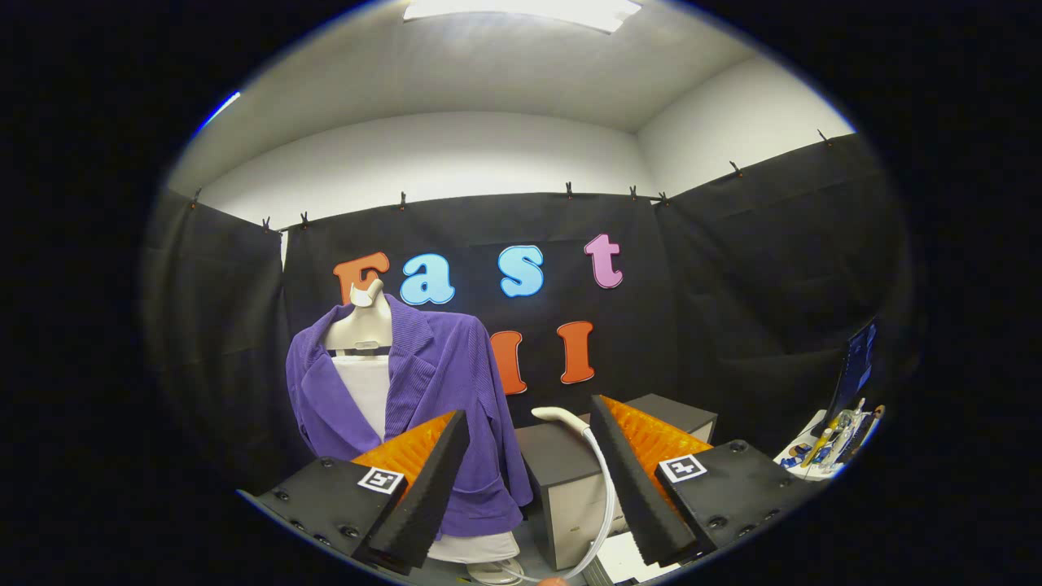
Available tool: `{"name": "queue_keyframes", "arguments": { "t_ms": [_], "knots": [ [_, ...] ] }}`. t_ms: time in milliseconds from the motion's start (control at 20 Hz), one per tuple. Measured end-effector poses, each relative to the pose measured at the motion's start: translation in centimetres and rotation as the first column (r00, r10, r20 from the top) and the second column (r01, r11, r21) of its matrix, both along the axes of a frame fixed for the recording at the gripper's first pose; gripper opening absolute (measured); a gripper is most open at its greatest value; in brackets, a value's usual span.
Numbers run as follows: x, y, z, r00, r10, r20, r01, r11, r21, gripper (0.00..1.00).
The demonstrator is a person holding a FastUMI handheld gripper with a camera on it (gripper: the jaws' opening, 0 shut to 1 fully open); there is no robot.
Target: Iron the clothes twice with a garment steamer, once on the left side and once on the right side.
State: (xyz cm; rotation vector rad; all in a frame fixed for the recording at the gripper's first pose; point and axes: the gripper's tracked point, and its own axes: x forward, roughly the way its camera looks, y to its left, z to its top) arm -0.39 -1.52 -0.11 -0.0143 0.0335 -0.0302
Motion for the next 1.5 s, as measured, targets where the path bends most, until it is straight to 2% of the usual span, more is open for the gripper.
{"name": "queue_keyframes", "arguments": {
  "t_ms": [250,500,900,1100,1300,1500],
  "knots": [
    [1.6,-1.5,-0.3,1.000,-0.015,-0.012,0.015,1.000,-0.022,0.98],
    [7.1,-3.9,-1.7,0.998,-0.004,-0.061,0.003,1.000,-0.028,0.98],
    [20.6,-7.8,-3.5,0.992,0.046,-0.119,-0.048,0.999,-0.019,0.98],
    [28.7,-10.5,-7.7,0.978,0.052,-0.204,-0.058,0.998,-0.027,0.99],
    [36.3,-11.5,-11.9,0.959,0.099,-0.265,-0.109,0.994,-0.020,0.98],
    [44.2,-13.3,-17.5,0.936,0.110,-0.334,-0.133,0.990,-0.048,0.98]
  ]
}}
